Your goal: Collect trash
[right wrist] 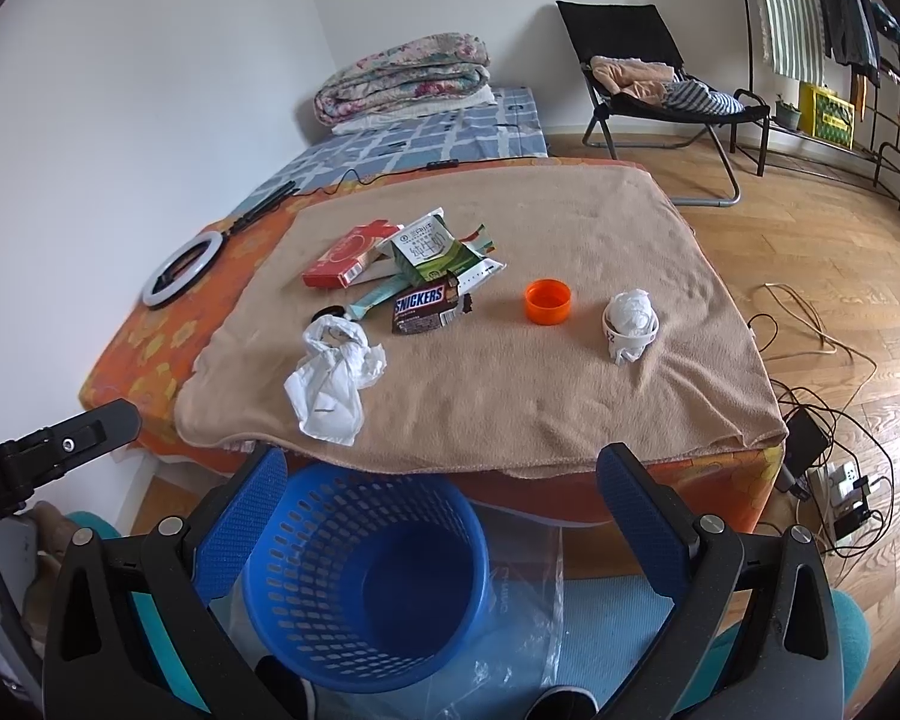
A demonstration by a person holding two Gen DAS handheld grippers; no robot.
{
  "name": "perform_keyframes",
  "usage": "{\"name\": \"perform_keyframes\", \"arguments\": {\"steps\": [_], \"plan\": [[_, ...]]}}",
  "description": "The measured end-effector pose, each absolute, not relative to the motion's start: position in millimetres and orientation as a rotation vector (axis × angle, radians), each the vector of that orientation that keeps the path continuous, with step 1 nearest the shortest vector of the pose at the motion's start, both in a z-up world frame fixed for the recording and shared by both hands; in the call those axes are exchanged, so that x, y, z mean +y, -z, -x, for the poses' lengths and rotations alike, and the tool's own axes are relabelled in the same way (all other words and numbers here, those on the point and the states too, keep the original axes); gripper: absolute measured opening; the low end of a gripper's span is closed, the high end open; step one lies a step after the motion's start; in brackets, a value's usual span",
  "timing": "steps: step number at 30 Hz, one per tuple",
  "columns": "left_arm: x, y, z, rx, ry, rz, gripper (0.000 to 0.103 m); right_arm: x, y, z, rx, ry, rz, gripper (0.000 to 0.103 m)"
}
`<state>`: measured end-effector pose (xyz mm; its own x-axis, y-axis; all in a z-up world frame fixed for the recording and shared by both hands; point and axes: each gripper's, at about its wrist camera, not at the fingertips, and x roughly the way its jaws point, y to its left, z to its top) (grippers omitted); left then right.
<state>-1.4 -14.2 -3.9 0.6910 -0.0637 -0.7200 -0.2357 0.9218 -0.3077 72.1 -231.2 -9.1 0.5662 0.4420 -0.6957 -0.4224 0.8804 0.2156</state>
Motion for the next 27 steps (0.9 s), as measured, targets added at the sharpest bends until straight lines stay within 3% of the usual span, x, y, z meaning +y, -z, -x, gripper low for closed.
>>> {"name": "perform_keyframes", "arguments": {"steps": [27], "plan": [[-16.0,5.9,1.8,0.821,-0.100,0.410,0.103,-226.9,14.8,-83.7,0.874,-0.486,-0.018,0.102]]}}
